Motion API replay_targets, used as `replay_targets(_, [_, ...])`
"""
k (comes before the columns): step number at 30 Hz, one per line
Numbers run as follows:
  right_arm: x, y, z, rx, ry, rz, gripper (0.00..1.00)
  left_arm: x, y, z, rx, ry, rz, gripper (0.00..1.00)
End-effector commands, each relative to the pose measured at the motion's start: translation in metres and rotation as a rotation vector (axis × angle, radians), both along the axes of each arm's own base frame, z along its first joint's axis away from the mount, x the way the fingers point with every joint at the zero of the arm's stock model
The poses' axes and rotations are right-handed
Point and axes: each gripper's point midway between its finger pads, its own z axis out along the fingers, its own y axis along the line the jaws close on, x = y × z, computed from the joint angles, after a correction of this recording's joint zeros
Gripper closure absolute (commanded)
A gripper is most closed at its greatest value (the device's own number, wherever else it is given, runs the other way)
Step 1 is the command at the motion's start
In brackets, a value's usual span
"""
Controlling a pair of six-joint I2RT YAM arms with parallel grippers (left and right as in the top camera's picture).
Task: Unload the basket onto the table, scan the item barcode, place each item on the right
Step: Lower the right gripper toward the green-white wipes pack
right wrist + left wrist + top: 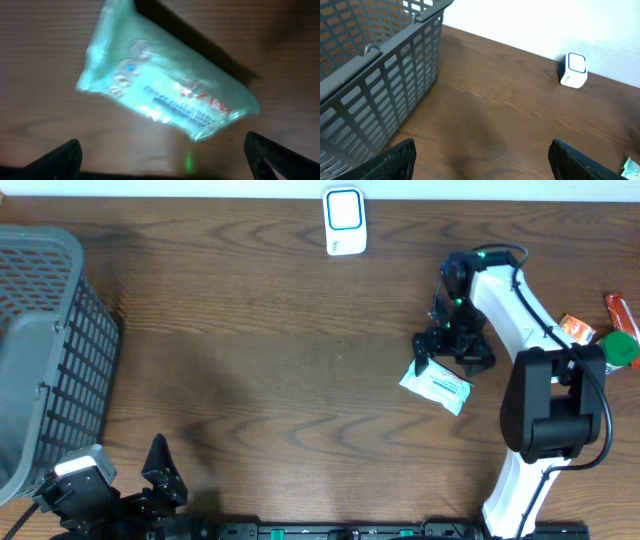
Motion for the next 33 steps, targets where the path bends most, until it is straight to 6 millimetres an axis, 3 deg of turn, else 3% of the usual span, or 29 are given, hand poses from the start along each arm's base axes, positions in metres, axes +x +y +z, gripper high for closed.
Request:
replay_targets(1, [-0.008,-0.013,-0.017,0.052,0.010,-0.025,0.01,-0.001,0.000,0.001,0.018,-0.005,-0.006,0.15])
replay_targets(5, [-0.008,-0.021,-0.033,0.165,-0.015,-0.095,0.01,-0.001,0.000,0.001,0.018,-0.005,-0.006,0.15])
replay_targets(10, [-0.010,-0.001,-0.035,0.437,-0.055,-0.120,0.01,-0.001,0.000,0.001,0.018,-0.005,-0.006,0.15])
replay_targets(15, [-0.027,0.012,-0.048,0.530,-0.038,-0.165,0.03,-0.001,0.000,0.001,0.018,-0.005,-0.006,0.15])
replay_targets(19, [-0.038,0.015,-0.063,0.537,-0.037,-0.169,0.24,-0.001,0.000,0.001,0.018,-0.005,-0.006,0.15])
replay_targets(22, [-0.039,0.015,-0.067,0.537,-0.046,-0.167,0.49,-0.001,0.000,0.001,0.018,-0.005,-0.006,0.15])
replay_targets(23, [-0.038,0.015,-0.067,0.538,-0.052,-0.165,0.51,-0.001,0.000,0.001,0.018,-0.005,-0.006,0.15])
replay_targets(26, [-0.033,0.015,-0.069,0.535,-0.074,-0.169,0.44,-0.001,0.000,0.001,0.018,-0.005,-0.006,0.15])
replay_targets(28, [-0.029,0.015,-0.071,0.531,-0.089,-0.174,0.27,-0.001,0.000,0.001,0.018,-0.005,-0.006,0.15])
replay_targets(30, [-0.025,0.015,-0.073,0.526,-0.103,-0.182,0.20,-0.001,0.000,0.001,0.018,-0.005,-0.006,0.15])
replay_targets(31, [-0.024,0.016,-0.076,0.522,-0.111,-0.191,0.22,-0.001,0.000,0.001,0.018,-0.005,-0.006,0.15])
replay_targets(33, [-0.024,0.017,-0.081,0.515,-0.117,-0.212,0.43,-0.001,0.000,0.001,0.018,-0.005,-0.006,0.15])
